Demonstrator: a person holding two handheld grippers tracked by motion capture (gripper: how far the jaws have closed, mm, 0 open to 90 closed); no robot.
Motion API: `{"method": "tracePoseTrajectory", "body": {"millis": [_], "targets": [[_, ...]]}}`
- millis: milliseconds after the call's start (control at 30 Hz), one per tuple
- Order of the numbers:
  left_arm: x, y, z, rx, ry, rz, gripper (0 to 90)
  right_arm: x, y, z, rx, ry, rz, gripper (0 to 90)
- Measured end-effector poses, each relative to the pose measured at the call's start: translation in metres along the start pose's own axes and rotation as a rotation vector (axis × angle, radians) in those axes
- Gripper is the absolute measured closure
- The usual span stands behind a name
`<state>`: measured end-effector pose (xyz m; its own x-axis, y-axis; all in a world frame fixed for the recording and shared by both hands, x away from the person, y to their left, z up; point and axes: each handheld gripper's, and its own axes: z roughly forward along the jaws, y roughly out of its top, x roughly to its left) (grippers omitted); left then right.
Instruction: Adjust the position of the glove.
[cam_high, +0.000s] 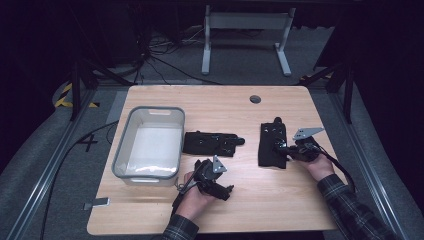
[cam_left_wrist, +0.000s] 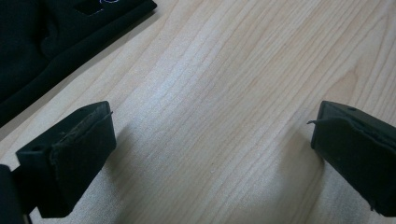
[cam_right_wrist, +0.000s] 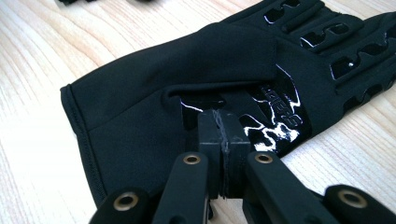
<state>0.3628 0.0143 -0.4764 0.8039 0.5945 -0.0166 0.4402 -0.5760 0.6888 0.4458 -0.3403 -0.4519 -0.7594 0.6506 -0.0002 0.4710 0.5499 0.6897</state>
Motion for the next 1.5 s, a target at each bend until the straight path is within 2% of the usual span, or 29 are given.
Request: {"method": "tracePoseTrajectory", "body": {"millis": [100,367,600,800,1067,1500], "targets": [[0.0,0.0,0.0,0.003,0.001,0.0,0.3,-0.001,-0.001,-0.001,-0.002,0.005,0.006,89.9],[0.0,0.0,0.0,0.003,0.001,0.0,0.3,0.003,-0.003,-0.004,0.009,0.02,-0.018,90.0],[0.0,0.0,0.0,0.003,0.001,0.0,0.3,0.011,-0.009,-0.011,0.025,0.056,-0.042,90.0],[0.0,0.0,0.0,0.003,0.001,0.0,0.3,0.023,-0.014,-0.016,0.04,0.081,-0.064,90.0],[0.0,0.0,0.0,0.003,0.001,0.0,0.3,0.043,-0.022,-0.025,0.061,0.137,-0.101,90.0],[0.0,0.0,-0.001,0.003,0.004,-0.002,0.3,0.07,-0.037,-0.038,0.072,0.206,-0.163,90.0]]}}
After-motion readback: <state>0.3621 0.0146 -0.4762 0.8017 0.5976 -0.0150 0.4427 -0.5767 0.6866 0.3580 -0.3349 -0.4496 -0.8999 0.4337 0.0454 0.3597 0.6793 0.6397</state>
